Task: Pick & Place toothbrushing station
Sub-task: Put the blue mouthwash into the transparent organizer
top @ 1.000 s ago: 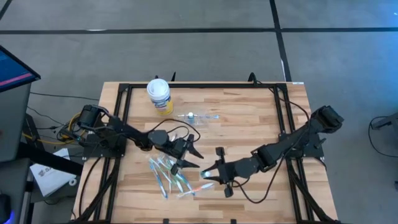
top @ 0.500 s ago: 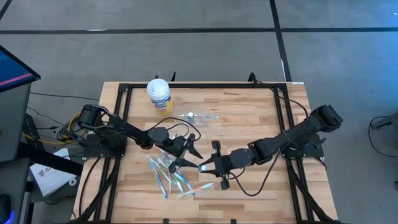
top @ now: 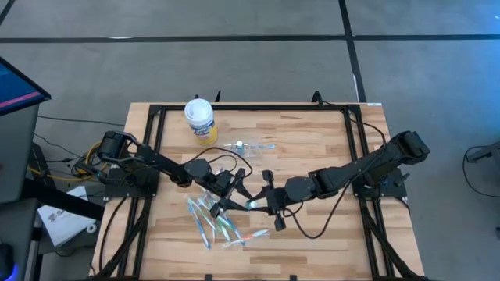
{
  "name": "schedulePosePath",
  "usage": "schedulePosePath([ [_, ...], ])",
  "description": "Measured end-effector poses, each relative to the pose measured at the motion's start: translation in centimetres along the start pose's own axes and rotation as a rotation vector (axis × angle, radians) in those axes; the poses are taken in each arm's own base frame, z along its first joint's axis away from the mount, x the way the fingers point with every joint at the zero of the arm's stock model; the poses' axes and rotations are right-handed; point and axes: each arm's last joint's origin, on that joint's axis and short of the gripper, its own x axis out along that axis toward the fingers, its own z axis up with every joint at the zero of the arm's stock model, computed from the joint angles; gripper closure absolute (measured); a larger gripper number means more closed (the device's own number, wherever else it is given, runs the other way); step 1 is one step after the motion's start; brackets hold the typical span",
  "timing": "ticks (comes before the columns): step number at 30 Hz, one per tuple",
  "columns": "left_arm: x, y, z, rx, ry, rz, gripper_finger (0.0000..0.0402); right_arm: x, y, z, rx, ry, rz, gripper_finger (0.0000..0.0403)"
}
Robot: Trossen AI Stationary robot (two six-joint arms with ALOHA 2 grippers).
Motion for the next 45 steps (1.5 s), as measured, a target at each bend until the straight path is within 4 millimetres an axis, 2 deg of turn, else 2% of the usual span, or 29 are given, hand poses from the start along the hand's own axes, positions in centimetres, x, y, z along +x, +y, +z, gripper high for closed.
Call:
schedulePosePath([
  [11,-0.2,0.4,0.1,-0.024,0.004,-0.021,0.022,0.1,-0.8,0.0,0.008,-0.003,-0.018,0.0317],
  [15,-0.1,0.4,0.2,-0.022,0.001,-0.021,0.0246,0.1,-0.9,0.0,0.01,-0.007,-0.022,0.0317],
  [24,0.1,0.5,0.4,-0.01,-0.01,-0.006,0.0335,0.1,-0.9,0.0,0.01,-0.009,-0.014,0.0317],
  [31,0.1,0.4,0.4,-0.011,-0.009,0.001,0.0338,0.1,-0.9,-0.1,0.009,0.002,-0.014,0.0317],
  [33,0.1,0.2,0.2,-0.015,-0.011,0.03,0.0339,0.1,-0.9,-0.1,0.009,0.007,-0.015,0.0301],
  [39,-0.2,-0.4,-0.7,-0.03,-0.01,0.173,0.0341,-0.1,-1.3,-0.3,0.054,0.037,-0.047,0.0219],
  [42,-0.4,-1.0,-1.4,-0.035,-0.004,0.256,0.0341,-0.3,-1.2,-0.5,0.061,0.068,-0.061,0.0209],
  [45,-0.6,-1.5,-1.8,-0.033,-0.012,0.373,0.0342,-0.5,-1.1,-0.3,0.06,0.064,-0.057,0.0215],
])
